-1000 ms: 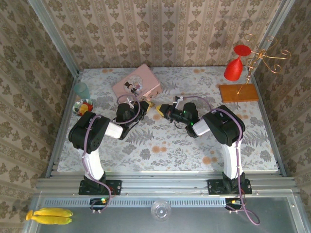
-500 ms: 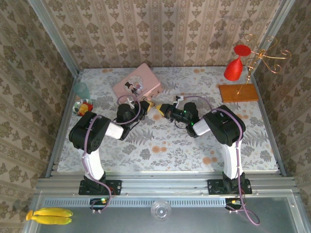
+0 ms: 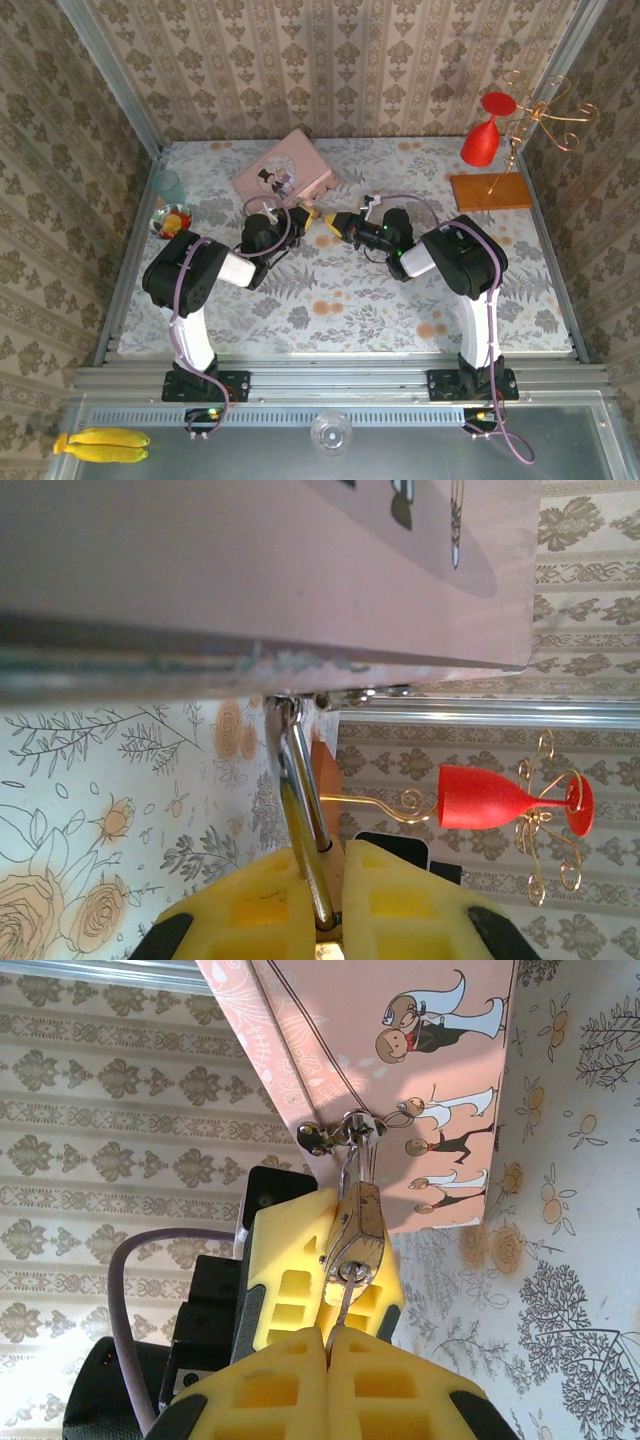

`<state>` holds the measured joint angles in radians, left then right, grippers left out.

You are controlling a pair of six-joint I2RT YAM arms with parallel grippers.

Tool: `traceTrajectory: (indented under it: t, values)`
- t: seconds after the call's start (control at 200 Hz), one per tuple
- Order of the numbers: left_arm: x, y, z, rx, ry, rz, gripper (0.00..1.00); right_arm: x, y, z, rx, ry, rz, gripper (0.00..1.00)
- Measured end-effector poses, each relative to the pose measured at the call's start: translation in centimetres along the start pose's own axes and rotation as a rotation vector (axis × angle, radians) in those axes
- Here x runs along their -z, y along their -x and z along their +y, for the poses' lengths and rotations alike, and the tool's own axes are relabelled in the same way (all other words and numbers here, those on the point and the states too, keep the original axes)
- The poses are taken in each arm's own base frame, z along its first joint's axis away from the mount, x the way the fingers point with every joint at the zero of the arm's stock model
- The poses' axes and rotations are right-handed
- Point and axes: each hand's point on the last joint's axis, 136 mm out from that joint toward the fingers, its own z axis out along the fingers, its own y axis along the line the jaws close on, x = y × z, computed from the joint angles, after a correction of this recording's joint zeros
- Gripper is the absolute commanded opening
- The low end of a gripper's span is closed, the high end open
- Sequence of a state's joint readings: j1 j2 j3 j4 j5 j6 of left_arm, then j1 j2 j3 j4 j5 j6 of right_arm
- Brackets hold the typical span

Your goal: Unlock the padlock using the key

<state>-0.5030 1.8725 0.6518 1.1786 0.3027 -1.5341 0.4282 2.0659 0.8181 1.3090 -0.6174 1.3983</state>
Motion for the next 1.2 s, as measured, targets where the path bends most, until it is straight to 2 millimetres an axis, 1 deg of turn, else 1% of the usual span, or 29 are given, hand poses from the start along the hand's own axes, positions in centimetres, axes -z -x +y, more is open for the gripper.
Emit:
traceTrajectory:
  t: [0.325, 0.545, 0.805, 1.195]
  values:
    - [-0.1, -0.2, -0.3, 0.019, -0.004, -0.001, 0.00, 0.2, 0.0, 0.0, 0.011, 0.015, 0.021, 0.00]
    - [-0.4, -0.2, -0.6, 0.050, -0.007, -0.016, 0.00, 0.1, 0.2, 0.5, 0.014, 0.030, 0.030, 0.00]
    - [-0.9, 0.2, -1.3, 0.108, -0.016, -0.043, 0.00, -0.2, 1.0, 1.4, 0.032, 0.054, 0.041, 0.00]
    - [-0.9, 0.2, -1.6, 0.140, -0.019, -0.049, 0.00, -0.4, 0.7, 1.7, 0.018, 0.058, 0.067, 0.00]
